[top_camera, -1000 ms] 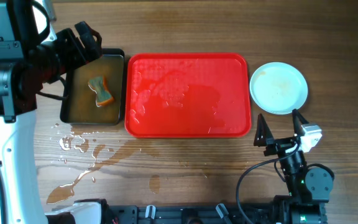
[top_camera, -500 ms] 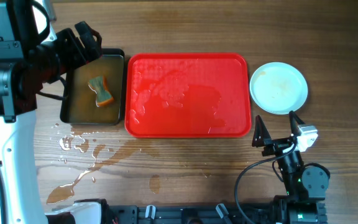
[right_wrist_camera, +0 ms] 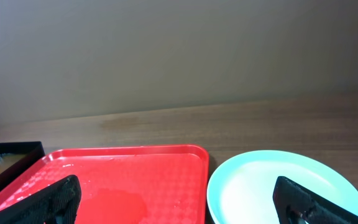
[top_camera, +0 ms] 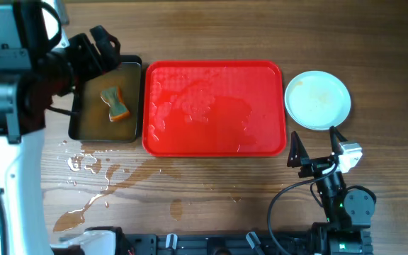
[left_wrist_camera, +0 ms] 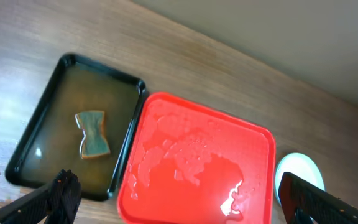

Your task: Clean dirty plates on tray and stack at the side

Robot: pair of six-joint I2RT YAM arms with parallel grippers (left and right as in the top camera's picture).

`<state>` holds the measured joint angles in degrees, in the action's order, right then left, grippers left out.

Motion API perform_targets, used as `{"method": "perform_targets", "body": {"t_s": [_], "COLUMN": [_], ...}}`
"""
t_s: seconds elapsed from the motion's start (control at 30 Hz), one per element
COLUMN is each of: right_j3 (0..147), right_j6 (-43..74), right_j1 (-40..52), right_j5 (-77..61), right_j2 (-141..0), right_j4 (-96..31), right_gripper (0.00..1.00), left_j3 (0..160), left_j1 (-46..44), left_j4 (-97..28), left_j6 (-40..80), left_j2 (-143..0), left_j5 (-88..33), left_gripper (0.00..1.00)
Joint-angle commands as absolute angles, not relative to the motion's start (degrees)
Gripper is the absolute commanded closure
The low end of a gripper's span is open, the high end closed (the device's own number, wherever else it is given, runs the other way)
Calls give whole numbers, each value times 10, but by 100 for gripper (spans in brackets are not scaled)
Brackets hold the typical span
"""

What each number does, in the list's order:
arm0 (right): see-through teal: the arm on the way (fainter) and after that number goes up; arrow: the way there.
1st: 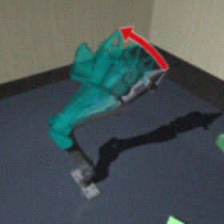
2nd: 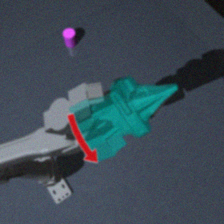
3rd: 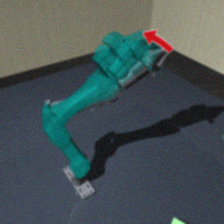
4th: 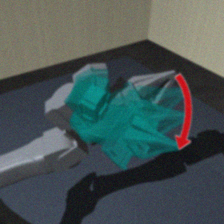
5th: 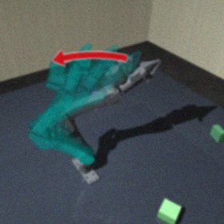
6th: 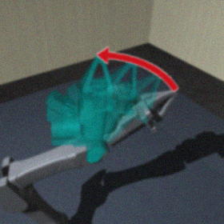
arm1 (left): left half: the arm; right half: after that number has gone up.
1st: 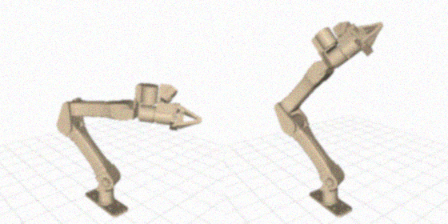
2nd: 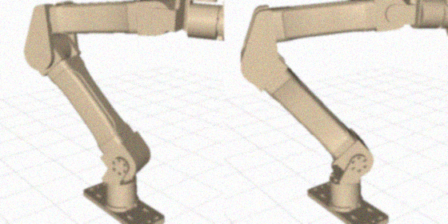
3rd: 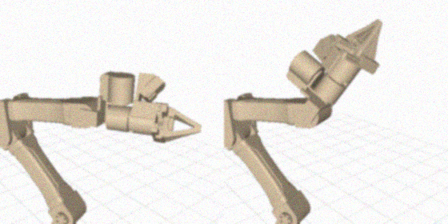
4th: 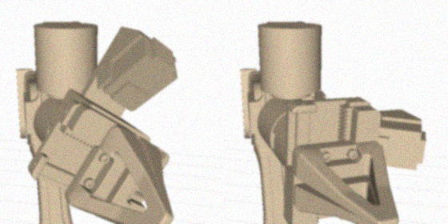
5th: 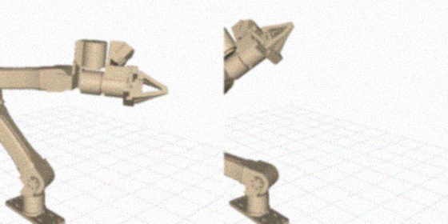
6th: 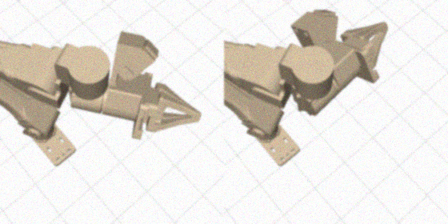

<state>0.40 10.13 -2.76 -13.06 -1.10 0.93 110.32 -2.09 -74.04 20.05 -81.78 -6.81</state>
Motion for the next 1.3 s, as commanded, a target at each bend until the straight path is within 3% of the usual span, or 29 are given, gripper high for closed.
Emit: {"method": "perform_targets", "body": {"t_s": [0.0, 0.33, 0.43, 0.67, 1.27], "right_j3": [3, 3, 3, 3, 3], "right_j6": [91, 91, 91, 91, 91], "right_j1": [-24, -24, -24, -24, -24], "right_j5": [-135, -135, -135, -135, -135], "right_j2": [-2, -2, -2, -2, -2], "right_j4": [12, 12, 12, 12, 12], "right_gripper": [0, 0, 0, 0, 0], "left_j3": [1015, 346, 203, 51, 3], "left_j1": [-76, -60, -25, 3, 3], "left_j4": [-663, -137, -43, -34, -43], "left_j6": [196, 195, 195, 86, 62], "left_j2": [-720, -334, -218, -42, -2], "left_j5": [43, 47, 12, -27, -19], "left_gripper": [0, 0, 0, 0, 0]}}
